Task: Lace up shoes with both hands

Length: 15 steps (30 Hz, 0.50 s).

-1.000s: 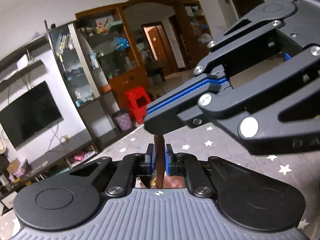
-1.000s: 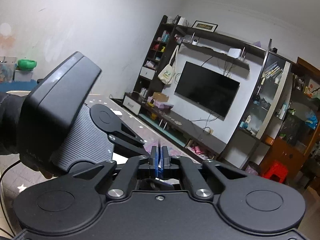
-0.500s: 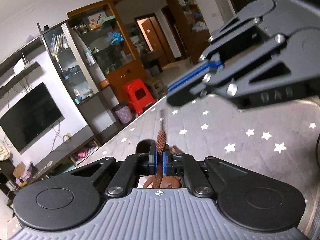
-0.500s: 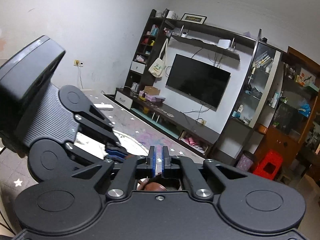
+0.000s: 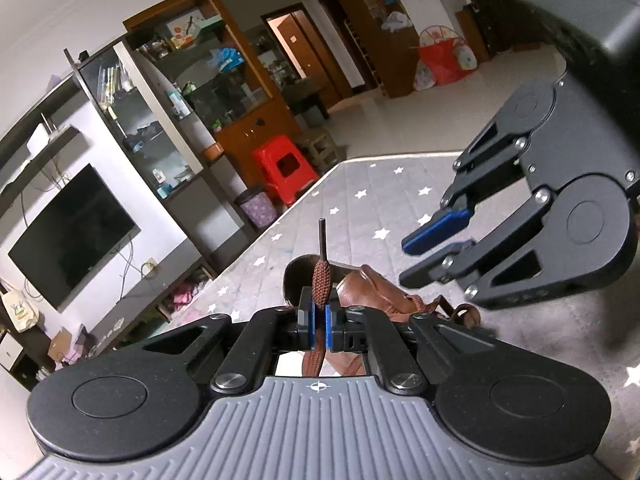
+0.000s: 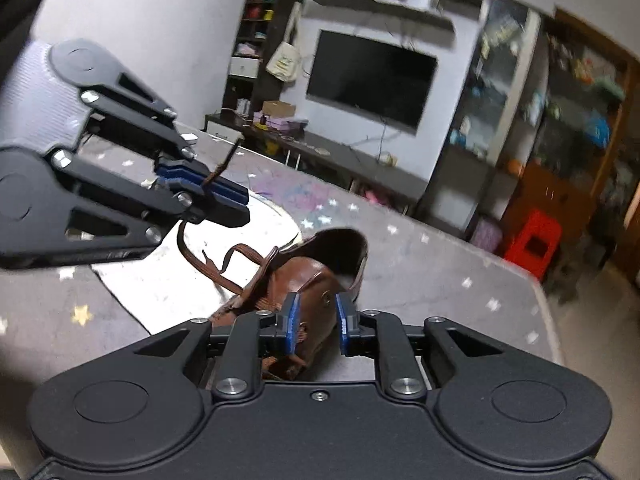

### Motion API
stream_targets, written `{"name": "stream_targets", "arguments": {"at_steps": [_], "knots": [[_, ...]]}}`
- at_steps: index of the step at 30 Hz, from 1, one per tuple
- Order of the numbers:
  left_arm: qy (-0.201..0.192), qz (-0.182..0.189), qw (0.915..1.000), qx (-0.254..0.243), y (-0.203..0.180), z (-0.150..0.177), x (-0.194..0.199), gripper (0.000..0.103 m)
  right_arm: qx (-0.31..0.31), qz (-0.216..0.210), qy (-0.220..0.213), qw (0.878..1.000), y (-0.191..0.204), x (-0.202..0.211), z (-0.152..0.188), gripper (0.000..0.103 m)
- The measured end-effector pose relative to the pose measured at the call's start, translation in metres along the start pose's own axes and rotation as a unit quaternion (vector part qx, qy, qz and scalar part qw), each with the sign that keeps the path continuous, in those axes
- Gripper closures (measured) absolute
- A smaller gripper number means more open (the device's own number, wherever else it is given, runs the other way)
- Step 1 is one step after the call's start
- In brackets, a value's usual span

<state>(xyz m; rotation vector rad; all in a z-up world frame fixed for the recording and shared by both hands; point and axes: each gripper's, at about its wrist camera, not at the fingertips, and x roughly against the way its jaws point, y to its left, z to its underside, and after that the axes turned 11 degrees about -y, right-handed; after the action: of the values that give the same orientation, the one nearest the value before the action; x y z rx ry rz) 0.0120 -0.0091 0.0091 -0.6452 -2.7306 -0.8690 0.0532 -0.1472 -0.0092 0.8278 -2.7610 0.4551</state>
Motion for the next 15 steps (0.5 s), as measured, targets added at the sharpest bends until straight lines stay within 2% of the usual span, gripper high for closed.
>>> {"name": "stream_targets", "arguments": {"at_steps": [4, 10, 15], "knots": [[0.005, -0.001, 1.0000, -0.006, 0.002, 0.003, -0.005, 0.098, -0.025, 0.009, 0.002, 1.000, 0.005, -0.014, 0.001, 0.070], [0.012, 0.005, 0.9998, -0.017, 0.002, 0.004, -0.013, 0.098, -0.073, 0.016, 0.008, 0.997, -0.001, -0.017, 0.007, 0.066], [0.018, 0.016, 0.9987, -0.046, -0.003, 0.002, -0.021, 0.098, -0.081, 0.026, 0.015, 0.996, -0.004, -0.015, 0.011, 0.066]]}}
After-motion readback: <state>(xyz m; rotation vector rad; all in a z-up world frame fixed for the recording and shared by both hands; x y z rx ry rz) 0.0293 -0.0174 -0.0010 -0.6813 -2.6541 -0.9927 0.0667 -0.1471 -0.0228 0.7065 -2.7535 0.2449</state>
